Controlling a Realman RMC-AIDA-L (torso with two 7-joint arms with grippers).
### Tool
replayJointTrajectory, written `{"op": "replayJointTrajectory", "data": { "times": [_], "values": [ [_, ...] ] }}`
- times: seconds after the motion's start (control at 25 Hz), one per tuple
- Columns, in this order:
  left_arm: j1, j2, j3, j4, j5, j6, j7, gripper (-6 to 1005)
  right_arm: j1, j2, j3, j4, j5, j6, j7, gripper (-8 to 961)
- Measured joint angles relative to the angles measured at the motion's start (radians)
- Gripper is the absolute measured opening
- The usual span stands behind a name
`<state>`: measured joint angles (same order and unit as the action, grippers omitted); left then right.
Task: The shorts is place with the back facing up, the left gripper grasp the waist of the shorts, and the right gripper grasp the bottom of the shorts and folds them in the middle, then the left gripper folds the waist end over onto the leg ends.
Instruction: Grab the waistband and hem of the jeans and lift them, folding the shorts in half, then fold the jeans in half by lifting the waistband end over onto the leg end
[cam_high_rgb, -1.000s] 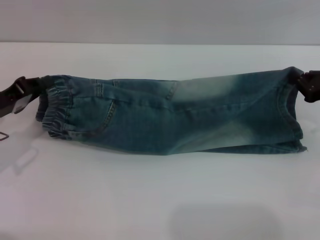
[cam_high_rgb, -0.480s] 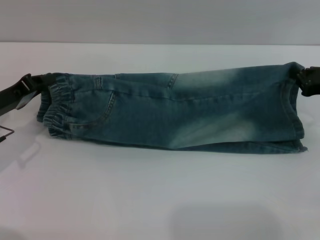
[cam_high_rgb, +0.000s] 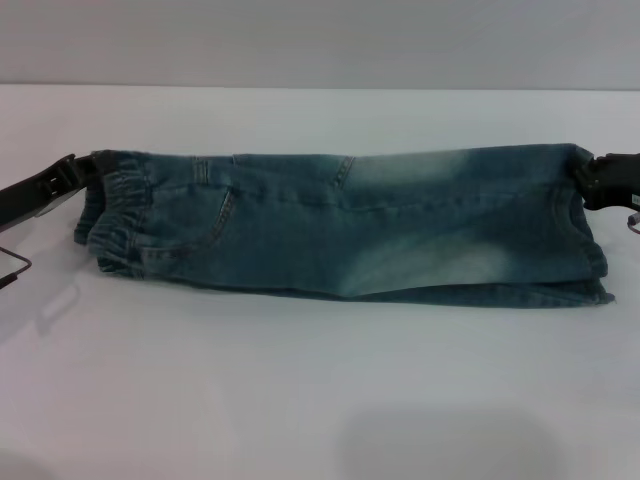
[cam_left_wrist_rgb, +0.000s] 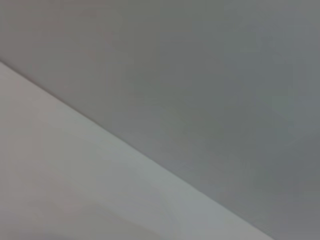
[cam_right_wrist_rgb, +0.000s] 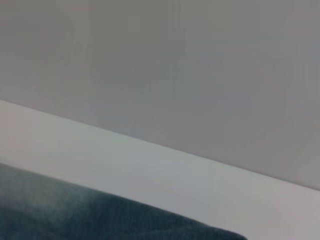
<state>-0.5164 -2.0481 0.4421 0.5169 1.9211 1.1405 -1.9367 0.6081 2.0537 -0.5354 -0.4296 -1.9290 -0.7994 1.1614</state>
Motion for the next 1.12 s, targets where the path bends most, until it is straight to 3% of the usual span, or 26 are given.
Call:
{"op": "replayJointTrajectory", "data": {
  "times": [0.16,0.24,0.48,0.72,0.76,0.84,1.0,1.12],
  "values": [
    [-0.001,-0.005,0.009,-0.004,-0.002,-0.043,0.009,133,0.005,0.008,-0.01,-0.004,0.002,0.029,0.0,77],
    [-0.002,-0.005,0.011,-0.011,-0.005,-0.049,0.015,194,0.005,0.008,-0.01,-0.004,0.005,0.03,0.0,82],
    [-0.006,-0.005,0.005,-0.013,-0.013,-0.05,0.028,364,-0.006,0.013,0.002,-0.02,0.029,0.051,-0.003,337],
    [0.004,0.003,0.004,-0.004,-0.058,-0.016,0.096,507,-0.04,0.015,0.005,-0.025,0.262,0.06,-0.121,514],
    [0.012,0.017,0.011,-0.002,-0.056,0.01,0.127,531,-0.043,0.014,0.003,-0.024,0.28,0.06,-0.133,544],
    [0.038,0.034,0.022,-0.002,-0.05,0.046,0.154,594,-0.045,0.012,0.002,-0.022,0.288,0.059,-0.142,548],
    [0.074,0.047,0.02,0.001,-0.055,0.103,0.2,752,-0.045,0.01,0.003,-0.019,0.291,0.059,-0.149,557],
    [0.107,0.052,0.015,0.009,-0.061,0.157,0.26,796,-0.041,0.008,0.008,-0.019,0.293,0.06,-0.153,557]
  ]
}}
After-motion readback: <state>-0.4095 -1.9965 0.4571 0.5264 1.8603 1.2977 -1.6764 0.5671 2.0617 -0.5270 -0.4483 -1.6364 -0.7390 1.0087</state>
